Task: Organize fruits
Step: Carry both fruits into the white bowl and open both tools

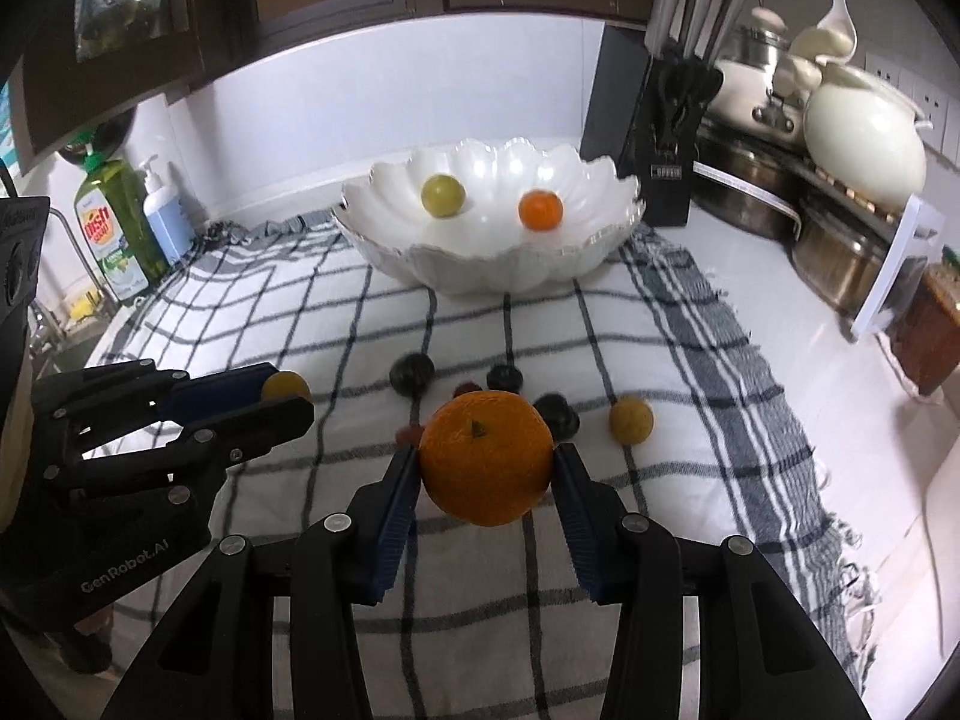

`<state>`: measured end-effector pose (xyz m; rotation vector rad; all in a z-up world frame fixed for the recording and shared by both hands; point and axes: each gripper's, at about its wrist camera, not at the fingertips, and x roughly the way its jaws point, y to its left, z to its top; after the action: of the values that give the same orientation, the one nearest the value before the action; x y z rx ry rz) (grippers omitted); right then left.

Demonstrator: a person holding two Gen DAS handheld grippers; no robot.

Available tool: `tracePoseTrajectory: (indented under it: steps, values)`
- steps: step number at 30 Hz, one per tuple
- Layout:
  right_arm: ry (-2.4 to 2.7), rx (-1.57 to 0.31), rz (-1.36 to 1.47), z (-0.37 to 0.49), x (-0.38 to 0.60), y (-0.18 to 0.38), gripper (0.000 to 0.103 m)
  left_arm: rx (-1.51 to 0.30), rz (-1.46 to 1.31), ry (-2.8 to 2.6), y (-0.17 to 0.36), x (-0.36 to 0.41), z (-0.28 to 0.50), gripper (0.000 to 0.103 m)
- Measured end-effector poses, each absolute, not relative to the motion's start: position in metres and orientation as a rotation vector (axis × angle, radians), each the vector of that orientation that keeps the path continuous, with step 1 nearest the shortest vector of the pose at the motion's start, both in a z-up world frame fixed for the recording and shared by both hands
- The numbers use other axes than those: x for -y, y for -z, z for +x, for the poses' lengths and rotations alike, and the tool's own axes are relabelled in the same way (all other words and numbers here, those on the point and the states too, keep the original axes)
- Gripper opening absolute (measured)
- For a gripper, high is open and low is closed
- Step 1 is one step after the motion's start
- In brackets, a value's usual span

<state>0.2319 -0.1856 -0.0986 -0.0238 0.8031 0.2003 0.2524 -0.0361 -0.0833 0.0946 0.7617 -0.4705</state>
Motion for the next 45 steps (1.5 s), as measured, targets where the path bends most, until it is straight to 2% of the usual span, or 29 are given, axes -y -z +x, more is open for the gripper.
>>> tracePoseTrajectory:
  steps: [25,37,45]
  values:
    - [-0.169,-0.521,-0.036,0.269,0.172,0.022,0.047,-0.512,0.082,0.347,0.008,0.007,0.280,0.024]
    - [-0.167,-0.514,-0.020,0.310,0.173,0.014,0.047,-0.474,0.089,0.305,-0.008,0.004,0.319,0.024]
    - [-0.161,-0.573,-0.012,0.350,0.175,0.020,0.047,-0.525,0.063,0.293,-0.005,0.007,0.361,0.024]
